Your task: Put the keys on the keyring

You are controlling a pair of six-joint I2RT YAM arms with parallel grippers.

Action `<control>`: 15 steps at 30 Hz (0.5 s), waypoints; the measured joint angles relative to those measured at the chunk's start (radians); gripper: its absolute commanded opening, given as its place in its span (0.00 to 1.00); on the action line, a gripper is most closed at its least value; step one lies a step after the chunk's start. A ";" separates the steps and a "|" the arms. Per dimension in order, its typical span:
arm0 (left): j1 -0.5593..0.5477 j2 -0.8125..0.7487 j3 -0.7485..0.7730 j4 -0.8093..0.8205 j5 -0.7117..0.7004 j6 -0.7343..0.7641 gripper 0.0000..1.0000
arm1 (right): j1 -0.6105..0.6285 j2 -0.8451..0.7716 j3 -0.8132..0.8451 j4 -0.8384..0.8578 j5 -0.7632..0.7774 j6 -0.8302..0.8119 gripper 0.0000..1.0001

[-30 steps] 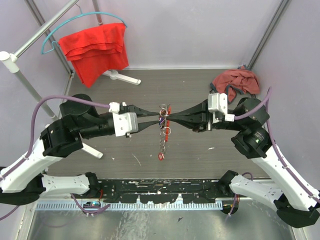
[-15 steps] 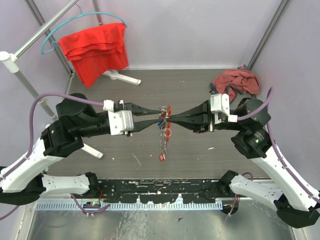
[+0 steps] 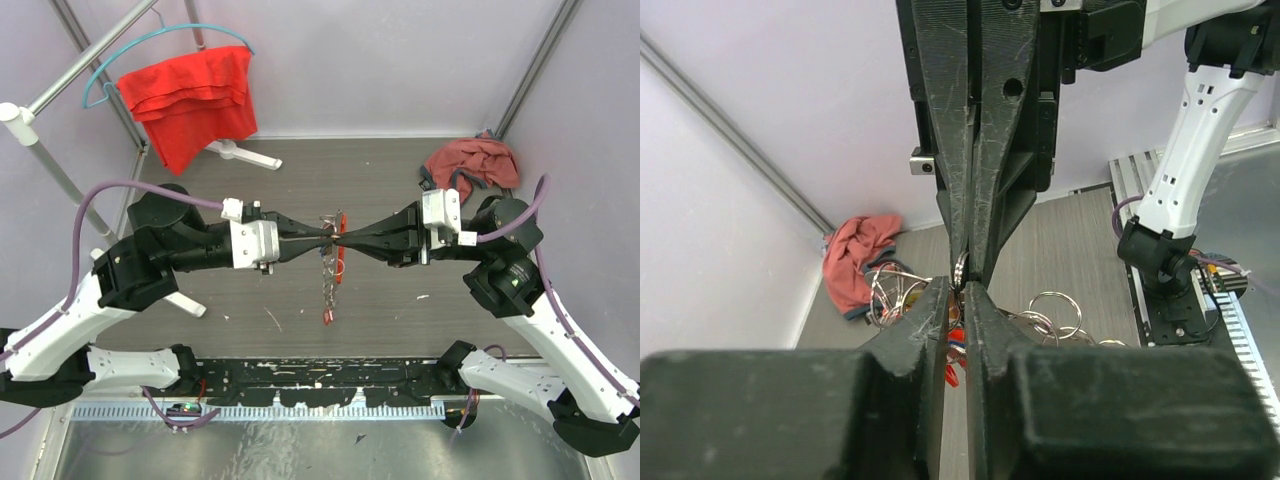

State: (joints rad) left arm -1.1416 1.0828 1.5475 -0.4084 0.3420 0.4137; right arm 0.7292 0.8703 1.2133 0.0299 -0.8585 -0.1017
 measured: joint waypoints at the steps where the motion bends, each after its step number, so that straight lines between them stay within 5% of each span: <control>1: 0.000 0.000 0.000 0.000 0.002 0.000 0.08 | 0.000 0.000 0.000 0.000 0.000 0.000 0.02; 5: 0.000 0.003 0.001 -0.002 0.008 0.001 0.00 | -0.002 -0.003 -0.001 -0.003 0.002 -0.003 0.09; 9: 0.000 0.016 0.021 -0.037 0.006 0.012 0.00 | -0.002 -0.009 0.001 -0.040 0.008 -0.027 0.27; 15: 0.000 0.091 0.140 -0.254 -0.020 0.066 0.00 | -0.002 -0.006 0.054 -0.206 0.035 -0.131 0.32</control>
State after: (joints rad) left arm -1.1416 1.1740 1.6875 -0.6621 0.3218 0.4797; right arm 0.7273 0.8646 1.2675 -0.1764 -0.8234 -0.2329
